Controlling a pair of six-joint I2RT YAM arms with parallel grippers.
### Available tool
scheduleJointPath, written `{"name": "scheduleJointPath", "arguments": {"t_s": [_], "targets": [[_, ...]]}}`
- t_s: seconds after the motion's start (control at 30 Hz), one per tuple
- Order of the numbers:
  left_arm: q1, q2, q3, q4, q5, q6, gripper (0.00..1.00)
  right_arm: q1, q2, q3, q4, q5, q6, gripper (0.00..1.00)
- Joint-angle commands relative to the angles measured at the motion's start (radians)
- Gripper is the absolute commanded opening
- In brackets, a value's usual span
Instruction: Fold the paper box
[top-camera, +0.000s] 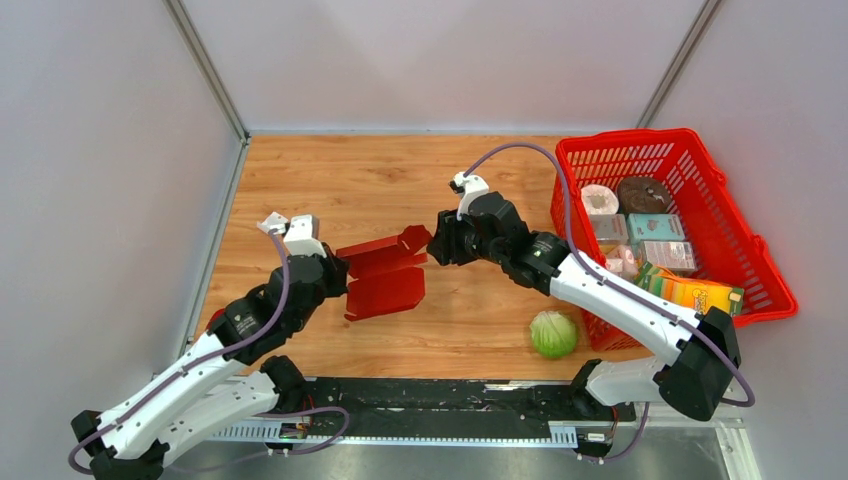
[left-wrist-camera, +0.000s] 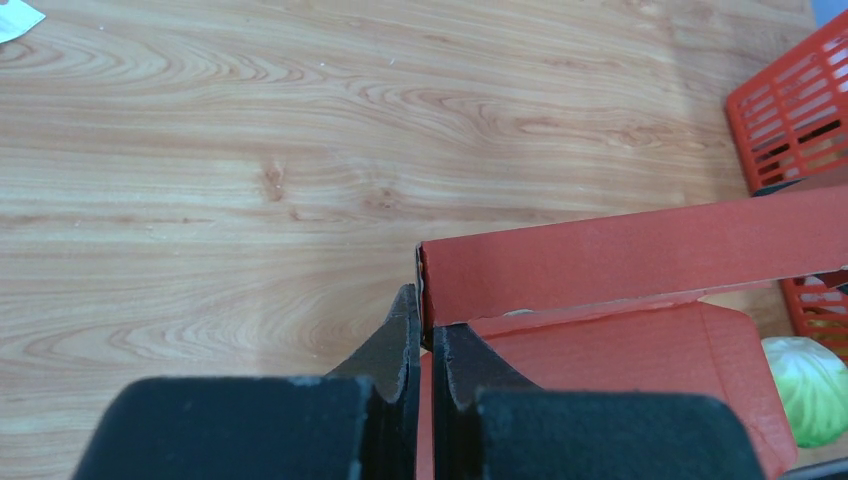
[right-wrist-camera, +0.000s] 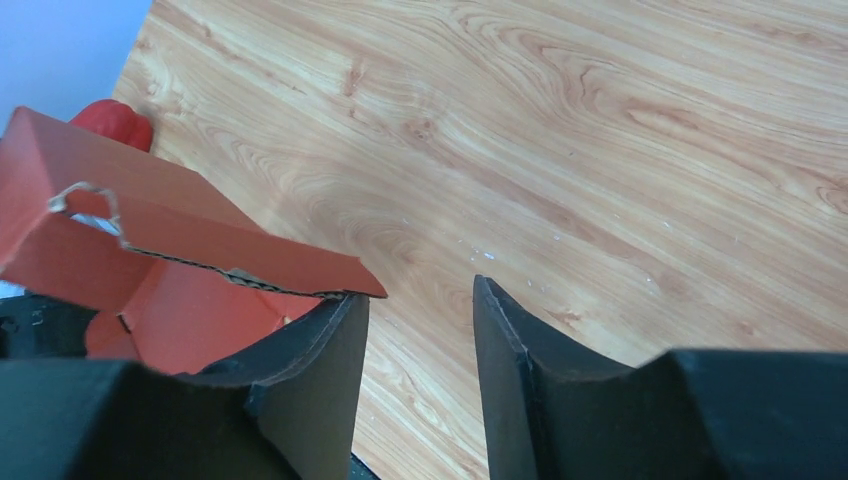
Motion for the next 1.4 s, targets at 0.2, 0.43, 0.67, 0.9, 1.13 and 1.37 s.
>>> {"name": "scheduleJointPath", "arguments": {"t_s": [0.2, 0.43, 0.67, 0.9, 1.13, 1.37], "targets": [[0.0, -0.057, -0.021, 0.026, 0.037, 0.042, 0.0, 0.026, 0.021, 0.011, 0.04, 0.024, -0.041, 0.45], [0.0, -0.057, -0.012, 0.012, -0.003, 0.013, 0.0, 0.043, 0.027, 0.027, 0.061, -0.054, 0.124, 0.47], [0.0, -0.014, -0.006, 0.017, -0.039, -0.001, 0.0, 0.043, -0.034, 0.023, 0.071, -0.06, 0.267, 0.52], [0.0, 0.01, 0.006, 0.039, -0.019, -0.008, 0.0, 0.045, 0.015, -0.003, 0.155, -0.123, 0.285, 0.52], [0.001, 0.007, -0.02, 0.054, -0.012, -0.047, 0.0, 0.04, 0.047, 0.014, 0.137, -0.137, 0.273, 0.51], [-0.002, -0.011, -0.027, 0.032, -0.034, -0.064, 0.0, 0.04, -0.053, -0.038, 0.032, -0.124, 0.218, 0.66]]}}
